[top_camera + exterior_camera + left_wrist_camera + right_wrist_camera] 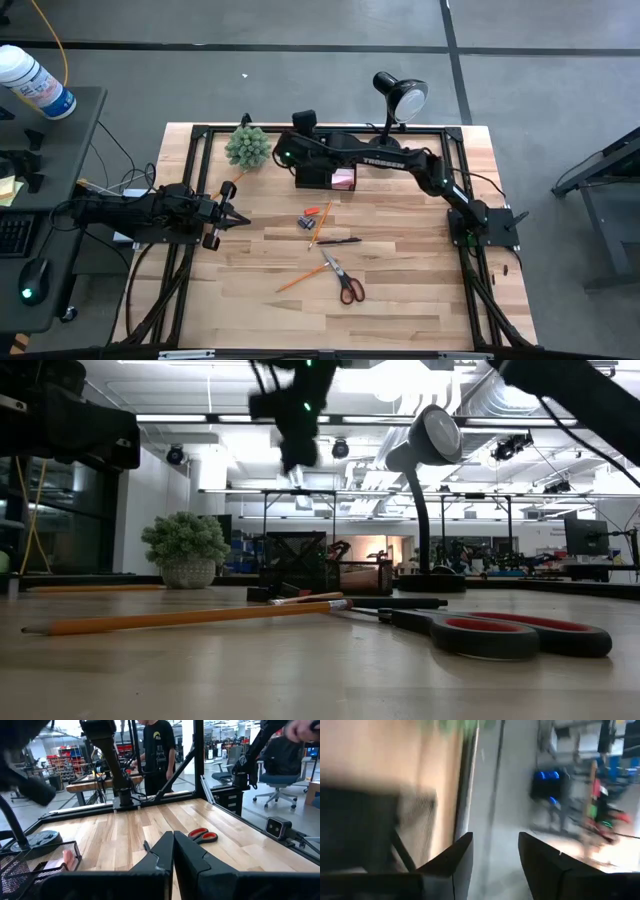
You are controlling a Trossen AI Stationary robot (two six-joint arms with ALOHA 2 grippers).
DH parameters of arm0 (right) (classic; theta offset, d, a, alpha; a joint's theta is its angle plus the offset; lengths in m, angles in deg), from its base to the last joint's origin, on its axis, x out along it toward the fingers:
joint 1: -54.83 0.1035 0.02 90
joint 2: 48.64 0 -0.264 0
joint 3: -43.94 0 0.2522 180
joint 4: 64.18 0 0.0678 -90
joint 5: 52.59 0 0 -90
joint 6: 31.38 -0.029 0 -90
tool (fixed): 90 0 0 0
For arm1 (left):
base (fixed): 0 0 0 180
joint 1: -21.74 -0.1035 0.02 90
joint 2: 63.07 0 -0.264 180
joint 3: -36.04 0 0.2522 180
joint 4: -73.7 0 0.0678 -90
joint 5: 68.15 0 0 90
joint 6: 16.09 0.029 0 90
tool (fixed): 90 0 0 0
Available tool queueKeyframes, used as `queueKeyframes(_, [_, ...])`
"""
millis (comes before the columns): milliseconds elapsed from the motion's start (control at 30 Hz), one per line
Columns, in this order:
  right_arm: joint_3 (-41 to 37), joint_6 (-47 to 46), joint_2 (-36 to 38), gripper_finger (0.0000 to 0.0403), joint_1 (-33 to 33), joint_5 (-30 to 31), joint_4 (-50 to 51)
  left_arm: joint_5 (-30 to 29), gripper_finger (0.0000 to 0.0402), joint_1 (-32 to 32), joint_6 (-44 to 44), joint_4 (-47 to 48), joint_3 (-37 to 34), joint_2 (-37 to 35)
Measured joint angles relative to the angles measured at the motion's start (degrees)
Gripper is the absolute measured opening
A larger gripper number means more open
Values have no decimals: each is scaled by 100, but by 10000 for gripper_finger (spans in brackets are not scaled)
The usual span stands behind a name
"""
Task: Pick and place office supplies into organizer
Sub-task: Put the black pen into the desk organizer
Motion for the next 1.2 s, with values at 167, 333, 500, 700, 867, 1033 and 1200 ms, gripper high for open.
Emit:
queueKeyframes(167, [67, -1401, 349, 134, 172, -1571, -425, 1, 1, 0, -2, -2, 0, 0])
queueKeyframes(333, [-29, -3035, 588, 135, 401, -1942, -253, 2, 1, -2, -4, -2, 0, 0])
queueKeyframes(500, [-47, -4317, 621, 133, 662, -2392, 881, -2, 1, -2, -2, 0, 0, 0])
queueKeyframes(700, [-731, -6014, 589, 134, 974, -2541, 1321, -38, 1, -2, 109, 4, 1, 0])
queueKeyframes(867, [-1354, -6956, 586, 135, 1150, -3018, 1130, -100, 1, -2, 111, 11, 0, 0])
queueKeyframes(1033, [-1642, -6866, 582, 133, 1340, -3746, 1102, -105, 1, -2, 114, 11, 0, 0])
queueKeyframes(1200, [-1856, -6330, 582, 135, 1493, -4323, 1328, -107, 1, -2, 127, 13, 0, 0])
